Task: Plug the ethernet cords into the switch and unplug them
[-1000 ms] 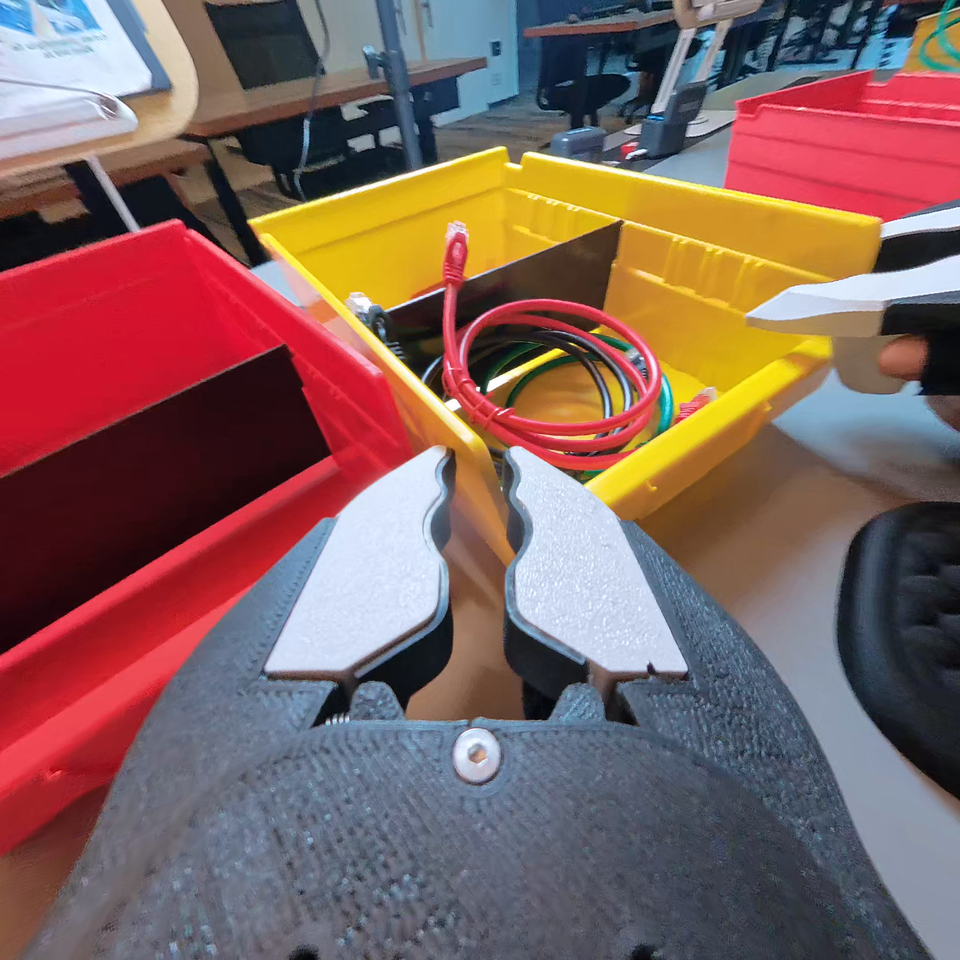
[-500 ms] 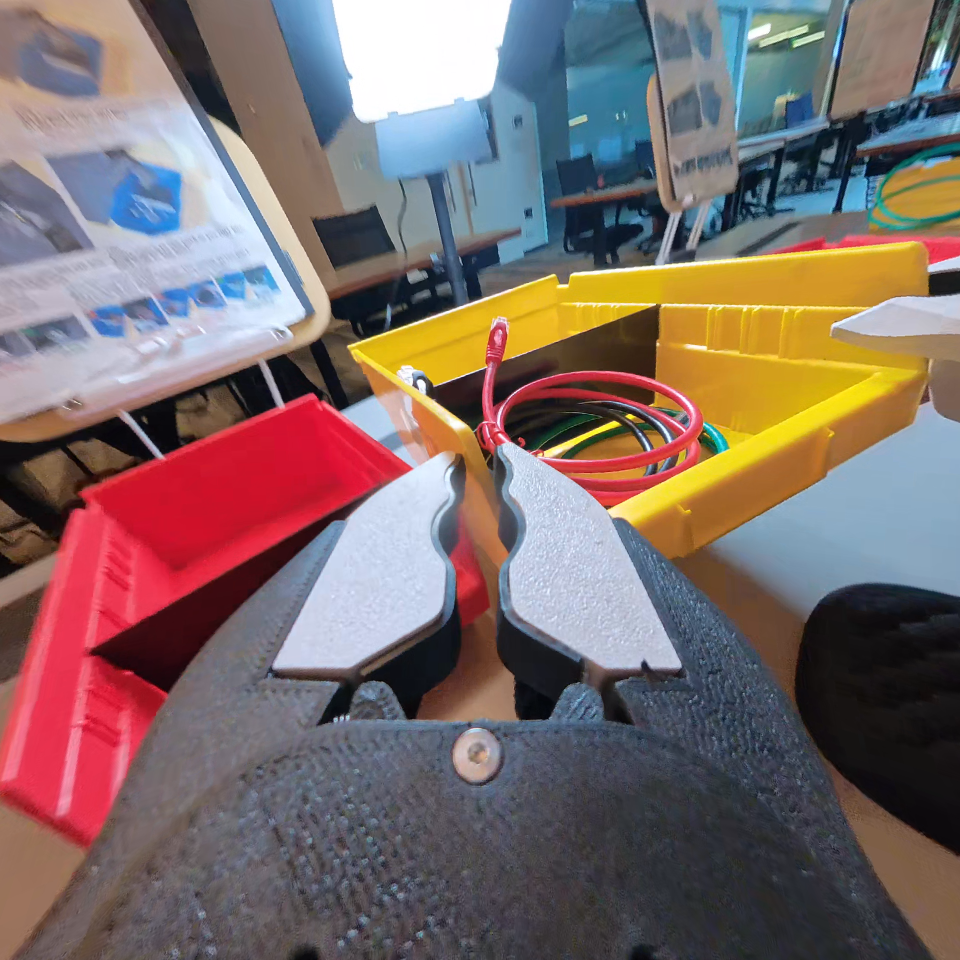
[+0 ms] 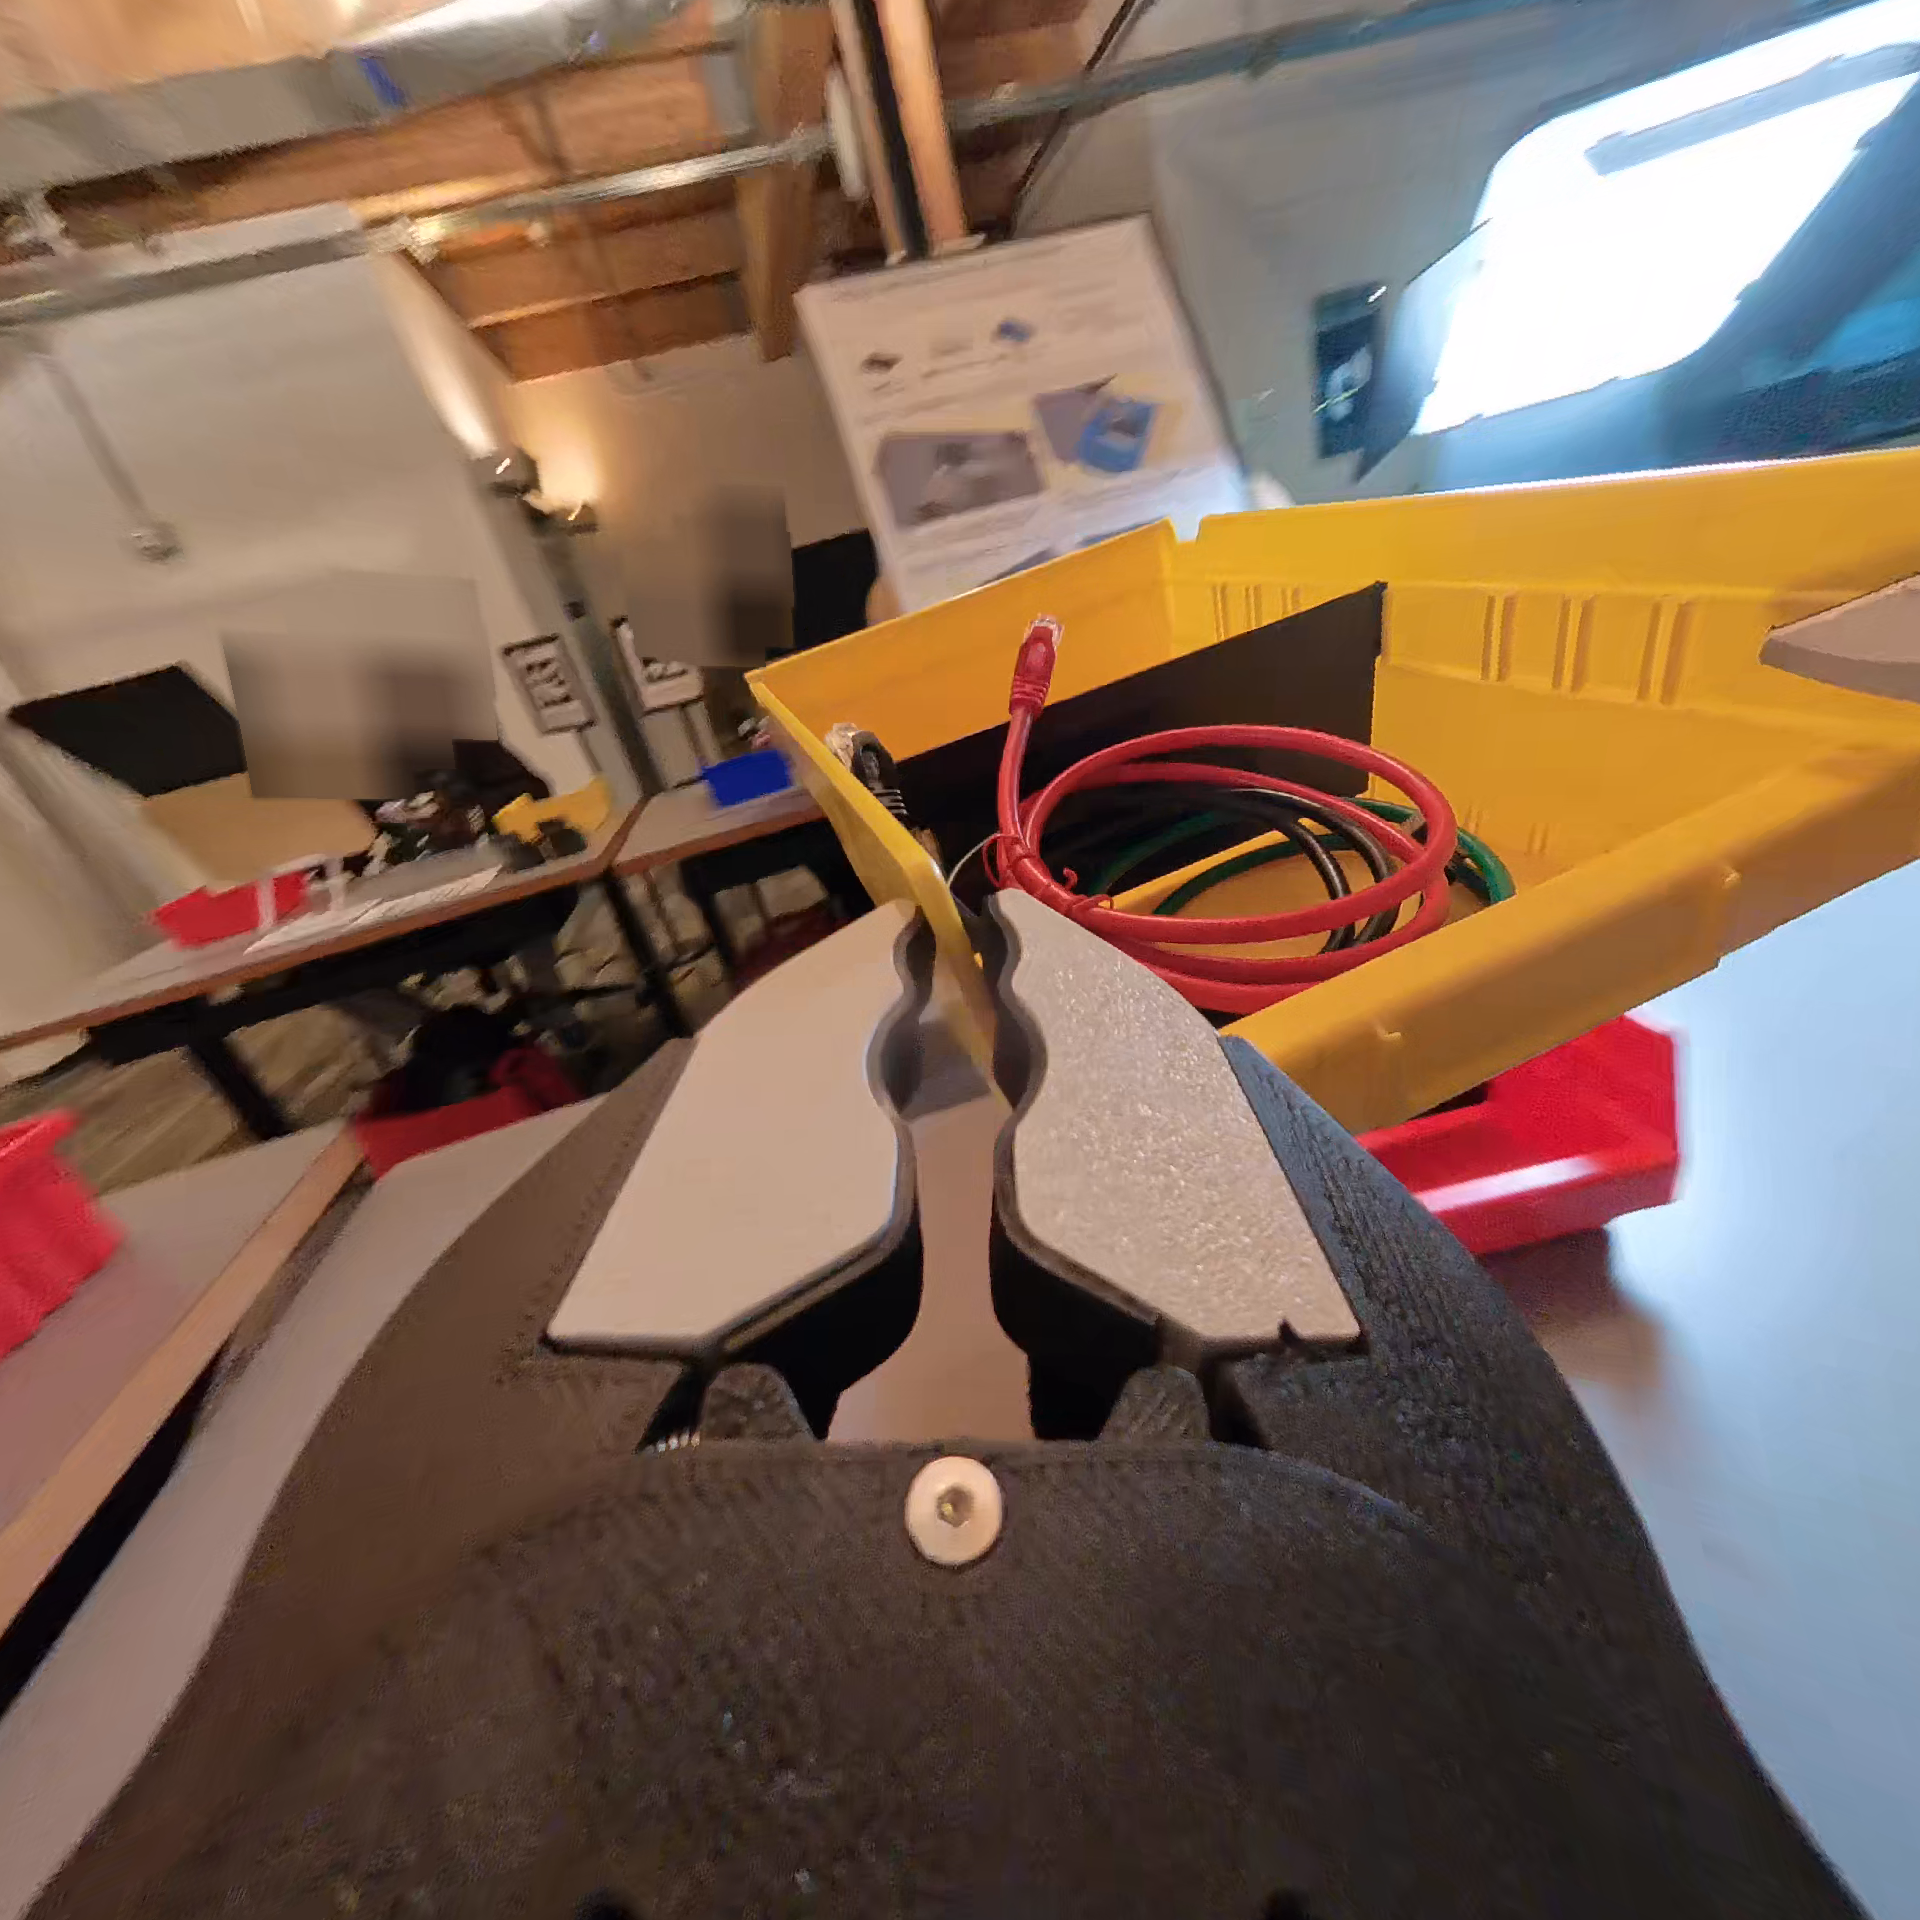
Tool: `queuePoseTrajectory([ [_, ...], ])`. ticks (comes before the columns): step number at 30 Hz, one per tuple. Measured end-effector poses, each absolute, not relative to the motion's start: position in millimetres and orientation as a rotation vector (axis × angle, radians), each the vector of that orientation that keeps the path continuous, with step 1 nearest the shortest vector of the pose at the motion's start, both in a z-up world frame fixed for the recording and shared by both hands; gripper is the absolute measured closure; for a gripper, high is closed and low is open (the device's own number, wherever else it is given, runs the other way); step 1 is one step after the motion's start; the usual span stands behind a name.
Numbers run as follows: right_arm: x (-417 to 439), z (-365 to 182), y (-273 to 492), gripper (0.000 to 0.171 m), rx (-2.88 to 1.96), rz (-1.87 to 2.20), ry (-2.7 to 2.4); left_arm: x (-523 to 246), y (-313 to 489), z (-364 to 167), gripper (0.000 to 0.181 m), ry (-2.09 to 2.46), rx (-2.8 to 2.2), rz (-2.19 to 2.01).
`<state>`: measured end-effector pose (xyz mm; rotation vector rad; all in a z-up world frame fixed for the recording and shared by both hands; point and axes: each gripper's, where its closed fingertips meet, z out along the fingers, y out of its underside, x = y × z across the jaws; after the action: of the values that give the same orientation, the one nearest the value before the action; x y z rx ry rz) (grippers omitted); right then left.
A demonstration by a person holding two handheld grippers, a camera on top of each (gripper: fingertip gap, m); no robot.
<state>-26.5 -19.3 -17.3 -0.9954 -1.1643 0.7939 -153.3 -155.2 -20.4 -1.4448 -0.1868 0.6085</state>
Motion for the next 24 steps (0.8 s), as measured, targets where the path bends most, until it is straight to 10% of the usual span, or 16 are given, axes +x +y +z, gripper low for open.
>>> queuePoseTrajectory([
  [19, -190, -211, -75, 0.15, -1.235, 0.91, -1.504, -304, -222, -199, 0.175, -0.597, -1.705, 0.591],
  [24, -164, -214, -70, 0.134, -1.2, 0.887, -1.723, -311, -223, -196, 0.146, -0.571, -1.751, 0.558],
])
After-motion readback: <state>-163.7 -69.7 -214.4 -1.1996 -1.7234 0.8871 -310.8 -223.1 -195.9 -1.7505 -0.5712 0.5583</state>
